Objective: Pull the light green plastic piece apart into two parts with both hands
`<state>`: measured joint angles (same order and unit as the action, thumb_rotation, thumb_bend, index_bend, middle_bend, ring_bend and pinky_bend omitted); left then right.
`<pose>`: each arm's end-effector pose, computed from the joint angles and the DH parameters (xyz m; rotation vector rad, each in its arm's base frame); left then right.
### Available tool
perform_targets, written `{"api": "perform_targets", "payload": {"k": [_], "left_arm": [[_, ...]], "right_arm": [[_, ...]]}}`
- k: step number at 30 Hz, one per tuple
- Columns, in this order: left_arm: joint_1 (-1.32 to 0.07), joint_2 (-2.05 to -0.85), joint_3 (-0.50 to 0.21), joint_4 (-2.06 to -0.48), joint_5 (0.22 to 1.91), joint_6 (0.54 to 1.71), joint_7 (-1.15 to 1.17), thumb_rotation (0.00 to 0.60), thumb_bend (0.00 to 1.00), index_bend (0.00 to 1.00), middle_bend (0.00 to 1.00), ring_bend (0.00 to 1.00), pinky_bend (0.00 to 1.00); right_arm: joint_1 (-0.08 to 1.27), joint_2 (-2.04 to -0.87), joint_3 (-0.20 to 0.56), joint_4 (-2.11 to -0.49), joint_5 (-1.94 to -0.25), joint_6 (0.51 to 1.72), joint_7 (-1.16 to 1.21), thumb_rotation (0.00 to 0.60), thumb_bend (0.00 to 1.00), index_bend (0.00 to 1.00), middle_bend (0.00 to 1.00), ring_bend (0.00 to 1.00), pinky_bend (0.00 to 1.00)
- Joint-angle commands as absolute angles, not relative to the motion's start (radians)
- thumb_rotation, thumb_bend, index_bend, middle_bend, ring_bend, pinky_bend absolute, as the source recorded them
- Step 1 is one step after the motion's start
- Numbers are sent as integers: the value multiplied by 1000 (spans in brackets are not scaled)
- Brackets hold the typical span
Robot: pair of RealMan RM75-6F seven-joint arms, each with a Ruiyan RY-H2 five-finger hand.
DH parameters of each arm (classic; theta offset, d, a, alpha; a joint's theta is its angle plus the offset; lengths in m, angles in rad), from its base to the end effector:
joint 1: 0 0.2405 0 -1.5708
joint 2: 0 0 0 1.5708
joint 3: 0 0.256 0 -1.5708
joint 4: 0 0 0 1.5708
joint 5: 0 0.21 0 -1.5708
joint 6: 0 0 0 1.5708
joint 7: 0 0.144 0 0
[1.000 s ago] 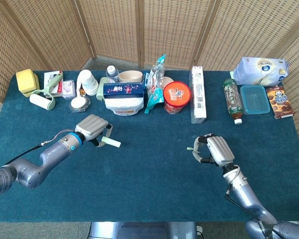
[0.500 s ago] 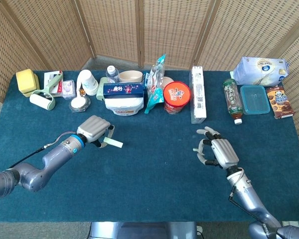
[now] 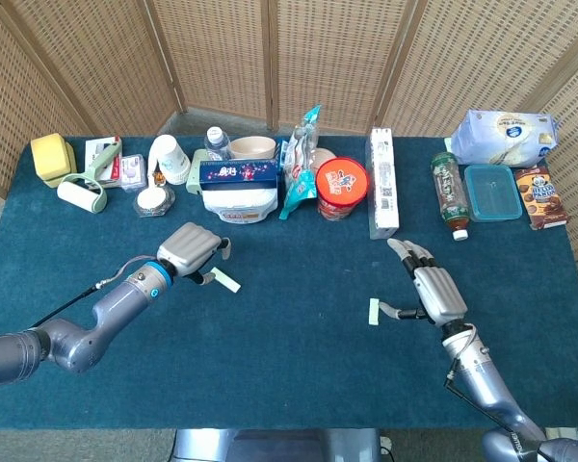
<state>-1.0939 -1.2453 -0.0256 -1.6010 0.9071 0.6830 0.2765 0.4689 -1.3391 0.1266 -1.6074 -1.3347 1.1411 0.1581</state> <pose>-0.1077 0.3824 0.0327 -2.1504 -0.8824 -0.6661 -0.2195 -0.2911 0.0581 1.5603 -1.2736 1.1934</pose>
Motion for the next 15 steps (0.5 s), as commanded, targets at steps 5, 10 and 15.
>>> {"api": "perform_targets", "payload": {"k": [5,10,15], "left_arm": [[-1072,-1216,-35,-1636,917,720,276,600,248,282,562,543,693],[-1019,-1152,-32,-1706,936,783,259,590,227,224,456,412,614],[-945,-1088,-20,-1788,976,877,242,516,201,196,396,352,537]], "right_arm": [[463,-1330,134,-1613,-1337,1149,159,501,235,0,11,0,7],[462,-1324,144,-1617,-1338,1155,153,504,235,0,12,0,7],[460,-1318,157,-1624,-1335,1165,151,504,235,0,20,0,7]]}}
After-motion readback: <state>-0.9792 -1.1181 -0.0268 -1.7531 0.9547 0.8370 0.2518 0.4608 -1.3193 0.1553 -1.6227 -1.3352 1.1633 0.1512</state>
